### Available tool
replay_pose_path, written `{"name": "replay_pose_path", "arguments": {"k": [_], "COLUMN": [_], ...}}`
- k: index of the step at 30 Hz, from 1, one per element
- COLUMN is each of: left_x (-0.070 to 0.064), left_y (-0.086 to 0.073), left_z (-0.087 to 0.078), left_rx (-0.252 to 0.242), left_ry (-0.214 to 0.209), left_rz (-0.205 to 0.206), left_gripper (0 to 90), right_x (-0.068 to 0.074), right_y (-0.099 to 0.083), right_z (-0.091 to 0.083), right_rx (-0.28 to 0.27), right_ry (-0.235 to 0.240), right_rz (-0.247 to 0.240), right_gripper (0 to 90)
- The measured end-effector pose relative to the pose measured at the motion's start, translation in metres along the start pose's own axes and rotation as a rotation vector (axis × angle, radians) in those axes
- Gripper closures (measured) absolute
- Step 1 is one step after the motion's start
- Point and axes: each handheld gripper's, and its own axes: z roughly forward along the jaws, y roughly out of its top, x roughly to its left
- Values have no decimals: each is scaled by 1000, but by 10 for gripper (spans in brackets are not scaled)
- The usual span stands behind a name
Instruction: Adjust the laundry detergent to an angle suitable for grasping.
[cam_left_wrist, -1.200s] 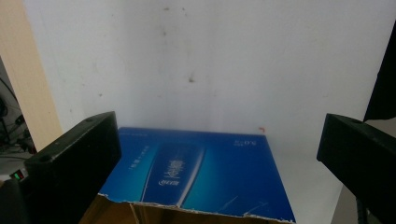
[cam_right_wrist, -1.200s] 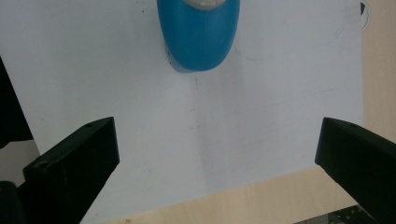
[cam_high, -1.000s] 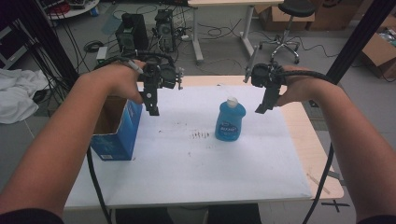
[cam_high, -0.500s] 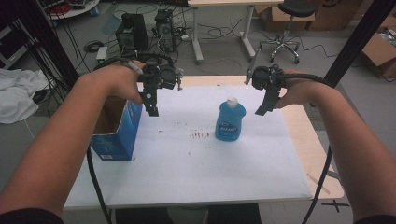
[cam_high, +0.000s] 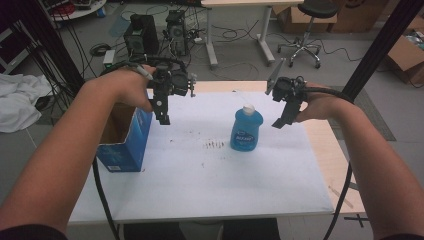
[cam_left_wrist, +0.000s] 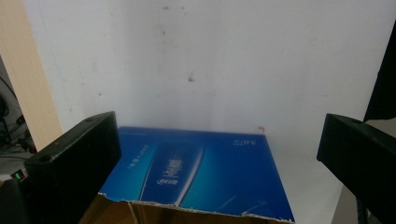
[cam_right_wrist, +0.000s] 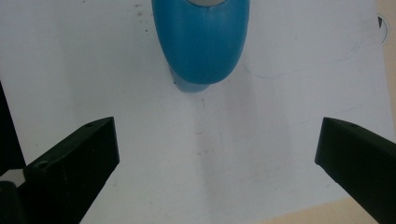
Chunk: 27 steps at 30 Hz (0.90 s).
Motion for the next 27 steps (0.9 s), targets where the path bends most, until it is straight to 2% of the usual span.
{"name": "replay_pose_path", "arguments": {"k": [3,10,16,18,21,27], "left_x": [-2,-1,2,2,-1,-3], "left_y": [0,-1,-1,-1,-1,-1], "left_z": [-1,-1,-1,-1,-6,-4], "left_rx": [1,4,-6,6,1,5], "left_ry": [1,2,-2,-2,11,12], "left_rz": [5,1,-14,-16,-15,-18], "left_gripper": [2,2,2,2,2,2], "right_x": [0,0,3,4,5,5], "right_y": [-4,-7,-4,-4,-5,-6], "right_z": [4,6,-3,-10,-15,-15], "right_rx": [-31,-35,-21,-1,-4,9], "right_ry": [7,8,5,-3,-11,-17], "right_rz": [11,17,2,1,6,7], "right_gripper": [0,0,0,0,0,0]}}
